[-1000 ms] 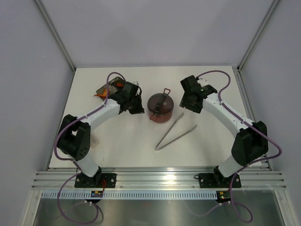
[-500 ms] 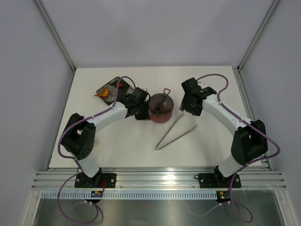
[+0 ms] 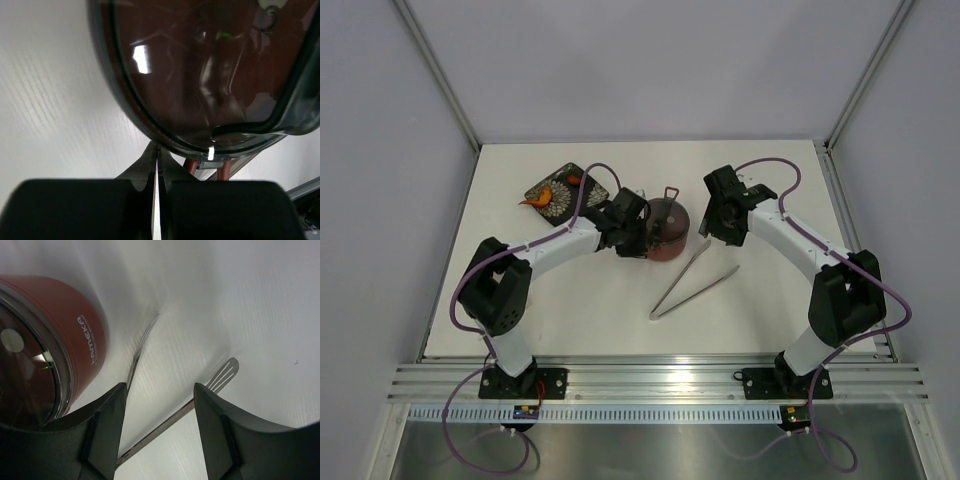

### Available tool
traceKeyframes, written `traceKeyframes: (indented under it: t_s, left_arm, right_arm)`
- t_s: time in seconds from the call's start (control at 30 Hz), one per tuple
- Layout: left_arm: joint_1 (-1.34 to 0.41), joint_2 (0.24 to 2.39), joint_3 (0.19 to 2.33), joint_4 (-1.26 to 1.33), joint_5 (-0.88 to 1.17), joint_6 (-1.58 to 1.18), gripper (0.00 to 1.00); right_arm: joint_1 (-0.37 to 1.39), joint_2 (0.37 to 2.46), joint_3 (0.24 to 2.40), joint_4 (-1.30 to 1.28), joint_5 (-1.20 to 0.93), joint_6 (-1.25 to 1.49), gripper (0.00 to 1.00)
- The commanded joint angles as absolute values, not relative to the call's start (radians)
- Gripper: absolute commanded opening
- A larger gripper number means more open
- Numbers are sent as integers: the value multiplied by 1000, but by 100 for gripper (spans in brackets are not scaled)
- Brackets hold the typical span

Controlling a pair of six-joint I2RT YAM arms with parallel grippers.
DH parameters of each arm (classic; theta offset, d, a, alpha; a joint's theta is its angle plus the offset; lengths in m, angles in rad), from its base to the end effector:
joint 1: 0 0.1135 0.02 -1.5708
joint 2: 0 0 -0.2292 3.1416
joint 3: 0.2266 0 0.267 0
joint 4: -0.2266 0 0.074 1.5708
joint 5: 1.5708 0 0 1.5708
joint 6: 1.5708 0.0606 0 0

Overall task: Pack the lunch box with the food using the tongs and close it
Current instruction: Adjust the packing box at the center of the board.

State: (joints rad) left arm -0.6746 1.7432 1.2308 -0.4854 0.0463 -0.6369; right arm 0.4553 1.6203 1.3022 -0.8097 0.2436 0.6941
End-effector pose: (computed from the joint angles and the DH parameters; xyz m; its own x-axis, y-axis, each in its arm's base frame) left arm 0.3016 -0.2448 0.1510 -0.9103 -0.0327 -0.4127 0.1271 0.9267 -0.3537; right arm 0.3245 0.1426 0.1980 -0.8373 0.2813 -0.4689 0.2624 0.9590 0.1067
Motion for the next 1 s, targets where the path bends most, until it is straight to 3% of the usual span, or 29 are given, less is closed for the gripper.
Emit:
traceKeyframes:
  t_s: [0.0, 0.97]
  left_arm:
    - [-695, 1753, 1284, -469, 49, -634, 0]
    - [-719, 1760, 1290, -489, 68, -629, 0]
  right_arm:
    - [449, 1631, 1313, -790, 236, 683, 64]
    - [449, 1649, 1315, -779, 216, 675, 63]
